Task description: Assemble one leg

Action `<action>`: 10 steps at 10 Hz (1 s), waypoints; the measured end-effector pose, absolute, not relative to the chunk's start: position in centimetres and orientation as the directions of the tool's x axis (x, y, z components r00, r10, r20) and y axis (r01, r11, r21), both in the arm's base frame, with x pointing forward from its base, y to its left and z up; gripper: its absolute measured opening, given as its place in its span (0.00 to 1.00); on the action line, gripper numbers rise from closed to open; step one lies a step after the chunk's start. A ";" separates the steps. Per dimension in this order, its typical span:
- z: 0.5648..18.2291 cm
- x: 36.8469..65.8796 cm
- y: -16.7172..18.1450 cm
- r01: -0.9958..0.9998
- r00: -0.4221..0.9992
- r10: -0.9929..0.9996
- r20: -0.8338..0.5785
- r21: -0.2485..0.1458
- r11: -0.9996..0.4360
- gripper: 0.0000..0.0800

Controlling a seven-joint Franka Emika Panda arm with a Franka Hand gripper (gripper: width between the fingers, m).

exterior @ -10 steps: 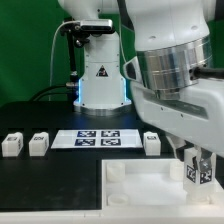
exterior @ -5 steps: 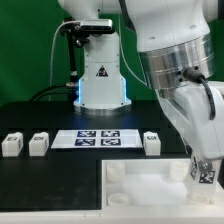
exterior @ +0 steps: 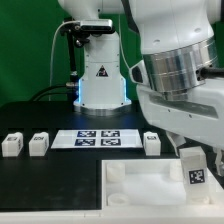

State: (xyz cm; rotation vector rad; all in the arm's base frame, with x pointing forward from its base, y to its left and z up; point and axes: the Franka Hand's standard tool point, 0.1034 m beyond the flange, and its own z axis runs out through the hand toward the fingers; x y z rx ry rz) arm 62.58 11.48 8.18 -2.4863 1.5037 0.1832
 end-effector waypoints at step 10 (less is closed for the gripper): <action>7.3 62.7 11.2 -0.683 0.730 -0.671 -0.132 -0.184 -0.707 0.38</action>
Offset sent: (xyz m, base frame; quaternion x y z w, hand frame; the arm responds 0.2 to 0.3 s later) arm 0.0098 -0.0021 -0.0019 -0.0187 0.0666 -0.3996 0.9141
